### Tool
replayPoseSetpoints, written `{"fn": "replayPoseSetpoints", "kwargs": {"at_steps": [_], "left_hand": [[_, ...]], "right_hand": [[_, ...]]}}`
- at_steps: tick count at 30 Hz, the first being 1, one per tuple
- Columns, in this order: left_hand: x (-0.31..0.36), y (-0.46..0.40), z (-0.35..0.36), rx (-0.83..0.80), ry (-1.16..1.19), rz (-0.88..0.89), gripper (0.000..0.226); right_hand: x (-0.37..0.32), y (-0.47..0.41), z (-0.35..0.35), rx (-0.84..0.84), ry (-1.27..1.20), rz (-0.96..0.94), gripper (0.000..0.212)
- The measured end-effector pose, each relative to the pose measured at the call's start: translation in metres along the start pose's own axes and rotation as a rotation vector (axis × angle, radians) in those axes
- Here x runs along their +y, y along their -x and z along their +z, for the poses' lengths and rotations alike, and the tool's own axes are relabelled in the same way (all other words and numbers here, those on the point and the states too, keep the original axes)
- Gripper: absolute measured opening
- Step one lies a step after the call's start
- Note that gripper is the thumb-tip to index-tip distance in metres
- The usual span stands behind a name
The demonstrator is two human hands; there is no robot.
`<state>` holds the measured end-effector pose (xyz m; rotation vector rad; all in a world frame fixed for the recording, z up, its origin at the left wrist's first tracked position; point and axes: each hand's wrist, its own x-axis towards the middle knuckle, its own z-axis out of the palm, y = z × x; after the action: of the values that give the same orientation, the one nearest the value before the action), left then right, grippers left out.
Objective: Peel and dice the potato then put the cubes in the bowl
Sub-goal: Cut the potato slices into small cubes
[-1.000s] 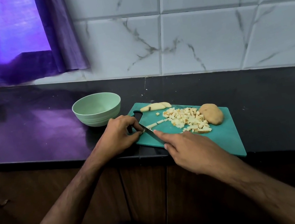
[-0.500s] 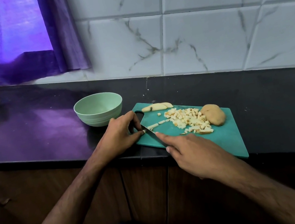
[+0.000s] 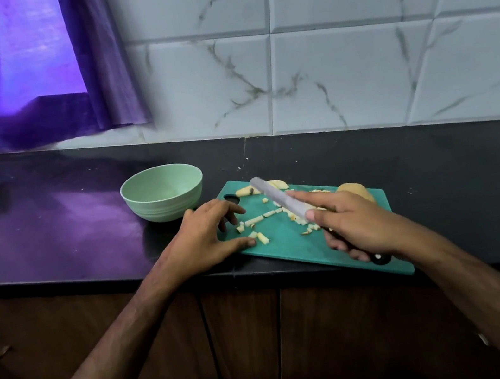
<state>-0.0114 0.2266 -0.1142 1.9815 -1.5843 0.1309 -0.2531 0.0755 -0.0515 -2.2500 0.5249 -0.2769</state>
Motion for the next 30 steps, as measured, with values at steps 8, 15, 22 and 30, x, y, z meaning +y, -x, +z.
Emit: {"fn": "replayPoseSetpoints", "kwargs": {"at_steps": [8, 15, 22, 30], "left_hand": [[0.009, -0.024, 0.003, -0.168, -0.011, -0.105, 0.07], [0.037, -0.056, 0.016, -0.21, 0.003, -0.14, 0.045], [0.054, -0.077, 0.039, -0.163, 0.156, -0.165, 0.047], [0.017, -0.097, 0.021, 0.214, 0.172, -0.086, 0.024]], "right_hand": [[0.042, -0.003, -0.004, 0.177, -0.401, -0.037, 0.047], [0.05, -0.003, -0.004, 0.18, -0.485, -0.045, 0.046], [0.052, -0.002, -0.005, 0.157, -0.537, -0.056, 0.046], [0.056, -0.003, -0.007, 0.165, -0.568, -0.054, 0.046]]}}
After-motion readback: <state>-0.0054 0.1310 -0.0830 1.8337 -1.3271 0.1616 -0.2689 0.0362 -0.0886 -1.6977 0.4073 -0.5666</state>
